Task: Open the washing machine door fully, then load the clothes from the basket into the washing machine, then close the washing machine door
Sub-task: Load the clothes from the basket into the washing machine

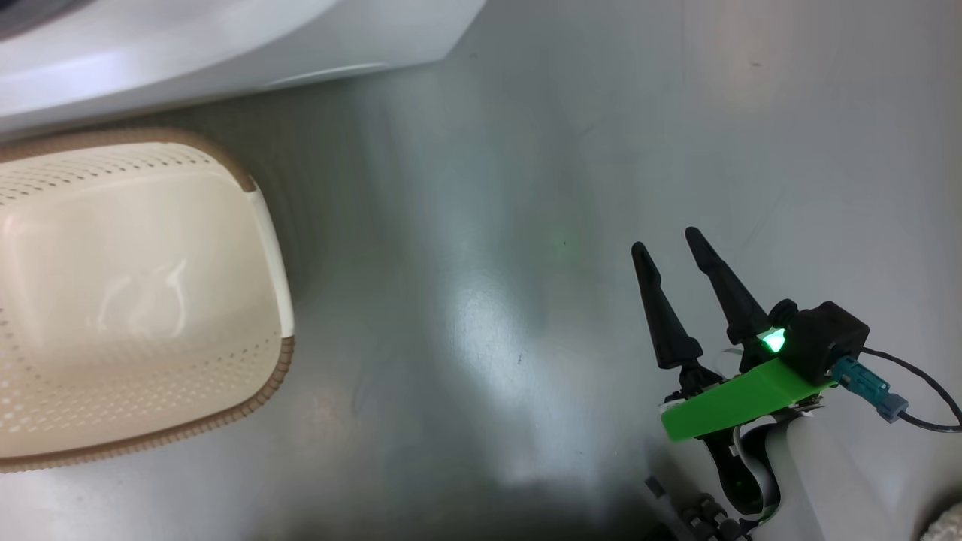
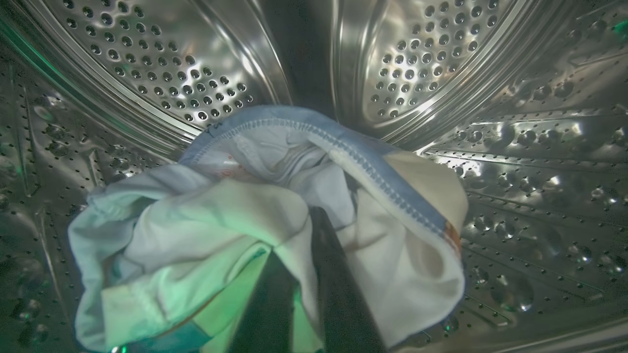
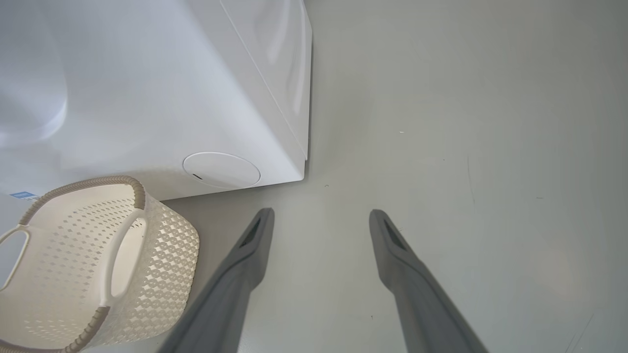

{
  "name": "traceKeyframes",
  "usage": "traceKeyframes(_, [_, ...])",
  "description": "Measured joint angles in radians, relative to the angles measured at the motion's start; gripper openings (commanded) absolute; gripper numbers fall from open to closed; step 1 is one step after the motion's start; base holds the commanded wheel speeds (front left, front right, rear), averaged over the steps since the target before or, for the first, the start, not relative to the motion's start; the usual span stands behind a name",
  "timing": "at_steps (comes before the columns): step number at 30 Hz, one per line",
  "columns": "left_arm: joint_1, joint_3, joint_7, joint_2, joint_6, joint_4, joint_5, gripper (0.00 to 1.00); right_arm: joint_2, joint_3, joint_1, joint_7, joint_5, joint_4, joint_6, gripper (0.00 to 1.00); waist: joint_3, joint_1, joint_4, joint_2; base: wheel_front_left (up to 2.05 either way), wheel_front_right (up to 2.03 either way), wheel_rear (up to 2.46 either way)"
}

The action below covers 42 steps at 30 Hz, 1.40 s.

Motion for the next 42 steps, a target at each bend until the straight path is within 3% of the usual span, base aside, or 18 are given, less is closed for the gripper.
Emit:
traceKeyframes(13, [0.095, 0.011, -0.035, -0.049, 0.009, -0.015, -0.029, 1.00, -0.023, -0.019, -0.014, 0.000, 0.000, 0.009, 0.000, 1.00, -0.084, 0.0000, 0.038, 0.0000, 0.00, 0.00, 0.00])
traceKeyframes(42, [0.581, 0.094, -0.035, -0.124, 0.010, -0.362, -0.048, 1.00, -0.036, -0.012, 0.009, 0.000, 0.000, 0.052, 0.000, 1.00, -0.312, 0.0000, 0.094, 0.0000, 0.00, 0.00, 0.00])
